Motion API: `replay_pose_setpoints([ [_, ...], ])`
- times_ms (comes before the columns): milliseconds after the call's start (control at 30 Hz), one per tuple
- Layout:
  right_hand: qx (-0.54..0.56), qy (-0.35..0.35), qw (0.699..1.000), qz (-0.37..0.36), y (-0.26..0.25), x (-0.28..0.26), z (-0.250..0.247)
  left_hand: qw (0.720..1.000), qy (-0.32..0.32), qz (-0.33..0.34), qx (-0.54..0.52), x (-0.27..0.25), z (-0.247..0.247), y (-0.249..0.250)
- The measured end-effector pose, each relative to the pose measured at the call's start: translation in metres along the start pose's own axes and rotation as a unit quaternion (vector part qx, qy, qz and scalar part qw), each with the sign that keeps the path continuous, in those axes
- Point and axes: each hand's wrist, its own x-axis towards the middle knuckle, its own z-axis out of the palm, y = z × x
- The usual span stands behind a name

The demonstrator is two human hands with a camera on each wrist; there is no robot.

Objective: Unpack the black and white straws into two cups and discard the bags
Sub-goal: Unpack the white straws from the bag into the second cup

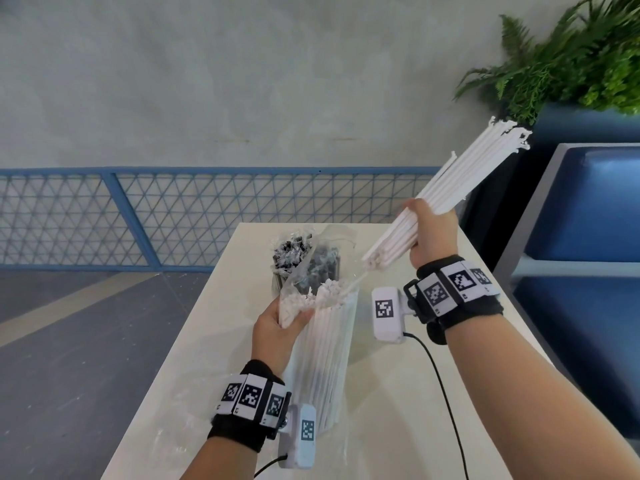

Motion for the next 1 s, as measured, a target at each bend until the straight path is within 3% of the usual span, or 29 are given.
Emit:
replay_pose_setpoints([
  [267,0.01,0.059,0.998,0.007,-0.011,0.024,-0.024,1.0,0.003,0.001,0.03,0.005,0.005,0.0],
  [467,-0.054,0.11,0.992,-0.017,-0.01,0.037,-0.03,1.0,0.005,-0.001,0.029,0.006,0.003,-0.001],
  [700,-0.042,0.061,0.997,-0.036,0.022,0.03,-0.013,0.999,0.004,-0.01,0.04,0.009,0.007,-0.002],
  [1000,-0.139,-0.057,0.988,-0.025,0.088,0.001,-0.013,0.999,-0.013,0.003,0.034,0.01,0.01,0.0],
])
